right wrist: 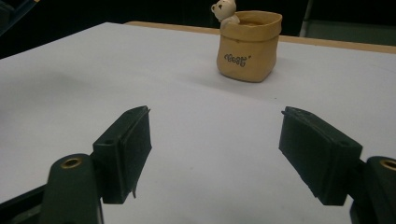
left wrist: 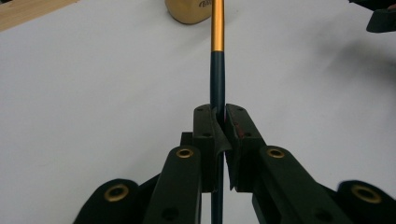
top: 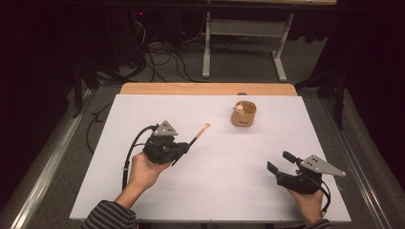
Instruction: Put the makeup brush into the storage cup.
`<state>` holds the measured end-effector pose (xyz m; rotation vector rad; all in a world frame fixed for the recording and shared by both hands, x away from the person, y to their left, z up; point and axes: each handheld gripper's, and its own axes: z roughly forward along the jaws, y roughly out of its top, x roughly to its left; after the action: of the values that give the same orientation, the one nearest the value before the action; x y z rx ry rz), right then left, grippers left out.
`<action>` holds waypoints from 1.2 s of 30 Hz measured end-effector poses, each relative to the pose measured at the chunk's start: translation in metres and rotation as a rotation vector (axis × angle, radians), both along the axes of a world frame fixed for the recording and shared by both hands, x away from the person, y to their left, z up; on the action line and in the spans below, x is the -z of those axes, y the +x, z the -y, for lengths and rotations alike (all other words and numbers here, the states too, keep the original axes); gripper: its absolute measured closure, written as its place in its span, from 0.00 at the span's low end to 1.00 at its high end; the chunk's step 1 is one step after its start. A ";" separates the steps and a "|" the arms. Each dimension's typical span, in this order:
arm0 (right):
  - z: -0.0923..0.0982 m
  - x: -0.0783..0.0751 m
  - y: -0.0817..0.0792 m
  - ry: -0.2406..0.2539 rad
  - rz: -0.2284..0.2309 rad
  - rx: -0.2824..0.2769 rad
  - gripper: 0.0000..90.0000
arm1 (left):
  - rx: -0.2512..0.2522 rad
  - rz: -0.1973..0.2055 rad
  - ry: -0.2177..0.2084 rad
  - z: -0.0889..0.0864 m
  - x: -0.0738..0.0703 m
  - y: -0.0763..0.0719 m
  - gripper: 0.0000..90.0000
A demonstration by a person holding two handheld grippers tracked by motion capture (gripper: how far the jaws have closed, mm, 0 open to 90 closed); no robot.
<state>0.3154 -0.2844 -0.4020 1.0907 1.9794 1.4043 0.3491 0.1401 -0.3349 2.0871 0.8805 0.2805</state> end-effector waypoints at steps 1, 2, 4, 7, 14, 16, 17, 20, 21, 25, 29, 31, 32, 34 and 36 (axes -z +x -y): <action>0.000 0.000 0.000 -0.001 0.000 0.002 0.30 | -0.004 0.005 -0.013 -0.002 0.001 -0.003 0.93; 0.000 0.000 0.000 -0.002 -0.001 0.002 0.30 | -0.004 0.005 -0.013 -0.002 0.001 -0.003 0.93; -0.001 0.000 0.000 -0.001 -0.002 -0.001 0.30 | -0.006 0.008 -0.022 -0.005 0.002 -0.006 0.93; -0.001 0.001 0.001 -0.006 0.000 -0.004 0.30 | -0.005 0.008 -0.032 -0.007 0.005 -0.009 0.93; -0.004 0.002 0.001 -0.014 -0.010 -0.014 0.30 | 0.010 0.014 -0.057 -0.011 0.011 -0.021 0.93; -0.003 0.002 0.001 -0.014 -0.009 -0.015 0.29 | 0.015 0.015 -0.064 -0.010 0.013 -0.024 0.93; -0.003 0.002 0.001 -0.007 -0.015 -0.011 0.29 | 0.015 0.015 -0.064 -0.010 0.013 -0.024 0.93; -0.002 0.001 0.001 -0.003 -0.017 -0.011 0.29 | 0.024 0.020 -0.074 -0.010 0.016 -0.030 0.93; -0.002 0.002 0.001 -0.005 -0.018 -0.014 0.29 | 0.022 0.021 -0.082 -0.010 0.017 -0.031 0.93; -0.003 0.002 0.002 -0.019 -0.024 -0.016 0.27 | 0.035 0.014 -0.091 -0.010 0.019 -0.033 0.93; -0.006 0.001 0.002 -0.026 -0.043 -0.024 0.25 | 0.045 0.016 -0.100 -0.008 0.023 -0.036 0.93; -0.007 0.000 0.002 -0.028 -0.034 -0.034 0.24 | 0.050 0.018 -0.104 -0.007 0.025 -0.037 0.93; -0.007 0.000 0.002 -0.028 -0.034 -0.034 0.24 | 0.050 0.018 -0.104 -0.007 0.025 -0.037 0.93; -0.008 -0.001 0.000 -0.024 -0.040 -0.036 0.24 | 0.053 0.021 -0.110 -0.006 0.026 -0.038 0.93; -0.011 -0.002 -0.001 -0.024 -0.040 -0.053 0.24 | 0.057 0.025 -0.107 -0.005 0.027 -0.040 0.93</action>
<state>0.3147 -0.2733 -0.3999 1.0706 2.0624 1.3919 0.3095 0.1451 -0.3617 2.0017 0.8021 0.2241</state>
